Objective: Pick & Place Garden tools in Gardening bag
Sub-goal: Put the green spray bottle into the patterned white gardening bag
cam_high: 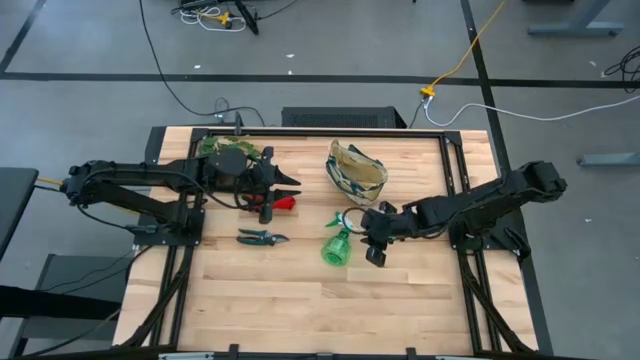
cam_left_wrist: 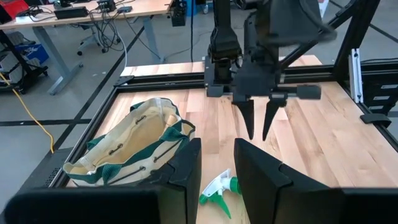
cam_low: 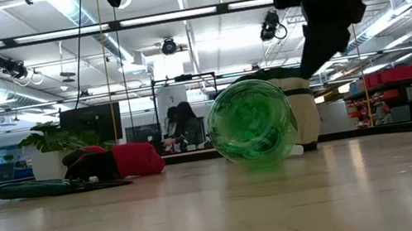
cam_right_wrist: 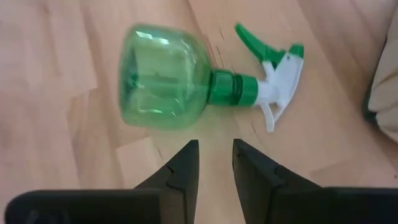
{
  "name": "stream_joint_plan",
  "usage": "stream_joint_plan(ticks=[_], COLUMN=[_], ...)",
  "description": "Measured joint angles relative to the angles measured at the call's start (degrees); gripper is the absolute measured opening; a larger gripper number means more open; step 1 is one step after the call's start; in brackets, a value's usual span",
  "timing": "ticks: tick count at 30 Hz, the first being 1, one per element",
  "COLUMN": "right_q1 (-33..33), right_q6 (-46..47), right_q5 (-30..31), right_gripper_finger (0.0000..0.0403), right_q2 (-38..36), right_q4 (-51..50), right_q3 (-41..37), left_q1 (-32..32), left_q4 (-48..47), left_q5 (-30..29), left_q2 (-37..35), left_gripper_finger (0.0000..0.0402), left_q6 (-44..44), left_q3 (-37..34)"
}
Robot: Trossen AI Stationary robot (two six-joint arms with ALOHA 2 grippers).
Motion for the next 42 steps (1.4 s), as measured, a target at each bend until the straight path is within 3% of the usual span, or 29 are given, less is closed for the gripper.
stream_joint_plan(ticks=[8,17,39,42], right_q1=[0.0,-0.7,-0.4,-0.4], right_q6=[0.0,-6.4,-46.4,-49.6], right_q5=[0.0,2.9,5.6,8.8], right_gripper_finger=[0.0098,0.0098,0.0098,0.0099], right_q2=[5.8,6.6,10.7,12.2], right_q4=[-0.3,0.1,5.9,8.6], right_q3=[0.0,0.0,0.0,0.0], left_q1=[0.0,0.0,0.0,0.0], left_q4=[-0.2,-0.2,-0.5,-0.5], left_q5=[0.0,0.0,0.0,0.0], left_q2=[0.0,0.0,0.0,0.0], left_gripper_finger=[0.0103,0.0103,0.0103,0.0103], left_q6=[0.0,-0.1,-0.1,-0.1], left_q3=[0.0,0.0,0.0,0.0])
